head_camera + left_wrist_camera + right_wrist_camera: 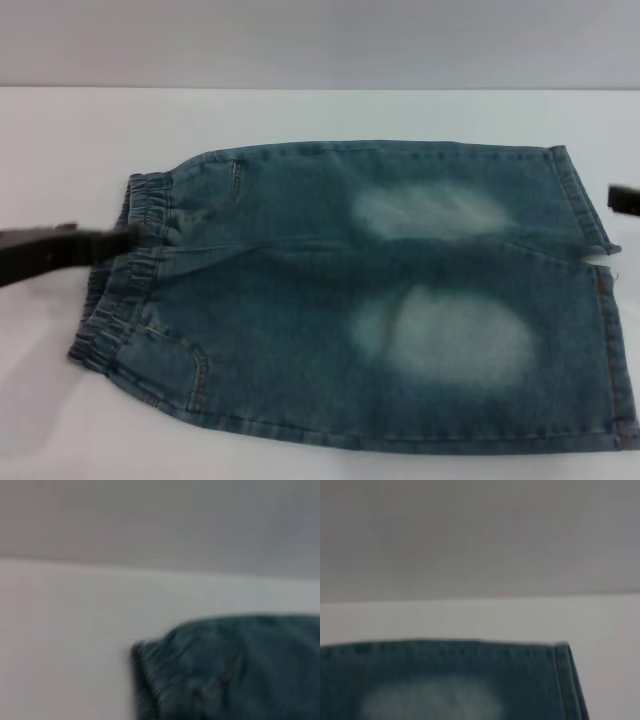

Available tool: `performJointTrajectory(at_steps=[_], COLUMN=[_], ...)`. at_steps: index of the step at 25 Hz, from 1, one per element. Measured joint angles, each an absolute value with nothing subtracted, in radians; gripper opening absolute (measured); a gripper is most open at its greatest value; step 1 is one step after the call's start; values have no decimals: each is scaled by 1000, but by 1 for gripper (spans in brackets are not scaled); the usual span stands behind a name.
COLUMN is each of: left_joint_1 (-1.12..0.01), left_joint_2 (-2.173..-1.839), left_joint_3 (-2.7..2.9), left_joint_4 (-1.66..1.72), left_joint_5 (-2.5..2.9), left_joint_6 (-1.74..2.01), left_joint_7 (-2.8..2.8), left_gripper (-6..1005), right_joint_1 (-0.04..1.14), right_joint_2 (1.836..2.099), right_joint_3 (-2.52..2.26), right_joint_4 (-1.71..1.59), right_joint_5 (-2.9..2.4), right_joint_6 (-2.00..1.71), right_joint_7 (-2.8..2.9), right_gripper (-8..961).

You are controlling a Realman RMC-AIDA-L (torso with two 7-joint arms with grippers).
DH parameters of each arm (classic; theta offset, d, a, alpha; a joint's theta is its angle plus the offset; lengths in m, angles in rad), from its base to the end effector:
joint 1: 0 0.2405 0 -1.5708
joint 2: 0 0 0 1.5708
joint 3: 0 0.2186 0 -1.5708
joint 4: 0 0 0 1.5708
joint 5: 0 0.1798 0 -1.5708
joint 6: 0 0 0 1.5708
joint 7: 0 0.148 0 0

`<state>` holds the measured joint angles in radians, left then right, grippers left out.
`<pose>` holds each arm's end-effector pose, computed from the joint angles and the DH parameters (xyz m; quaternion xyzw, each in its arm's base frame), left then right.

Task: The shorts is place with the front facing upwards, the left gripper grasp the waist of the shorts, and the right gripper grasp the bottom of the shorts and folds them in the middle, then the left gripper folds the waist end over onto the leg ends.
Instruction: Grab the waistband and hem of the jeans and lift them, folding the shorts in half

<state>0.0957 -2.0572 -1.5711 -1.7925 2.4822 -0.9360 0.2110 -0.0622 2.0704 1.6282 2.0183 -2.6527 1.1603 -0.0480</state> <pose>-0.2144 0.2625 0.0584 -0.7695 -0.4903 -0.0798 0.4013 0.1893 0.2591 0.0911 -0.7515 0.4894 0.0547 0.4390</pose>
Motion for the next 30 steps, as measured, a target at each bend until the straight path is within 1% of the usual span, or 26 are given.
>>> performJointTrajectory(at_steps=[1, 9, 17, 30], left_joint_1=[97, 76, 45, 6], left_joint_2=[-2058, -2059, -2060, -2061], left_joint_3=[-1571, -1562, -1550, -1532], left_joint_4=[-1795, -1815, -1773, -1763], left_joint_5=[2506, 2648, 2661, 2733], left_joint_6=[-957, -1138, -1167, -1236], left_joint_7=[197, 83, 59, 9], left_gripper=[750, 747, 745, 741], right_joint_1=[-67, -91, -56, -50], right_joint_2=[2068, 2074, 2074, 2075], right_joint_3=[1633, 1647, 1636, 1636], right_joint_4=[2024, 2010, 1911, 1904], right_joint_5=[-2650, -2659, -2654, -2659], right_joint_6=[1180, 1207, 1163, 1154], right_joint_7=[-43, -41, -41, -41], right_gripper=[712, 712, 712, 711])
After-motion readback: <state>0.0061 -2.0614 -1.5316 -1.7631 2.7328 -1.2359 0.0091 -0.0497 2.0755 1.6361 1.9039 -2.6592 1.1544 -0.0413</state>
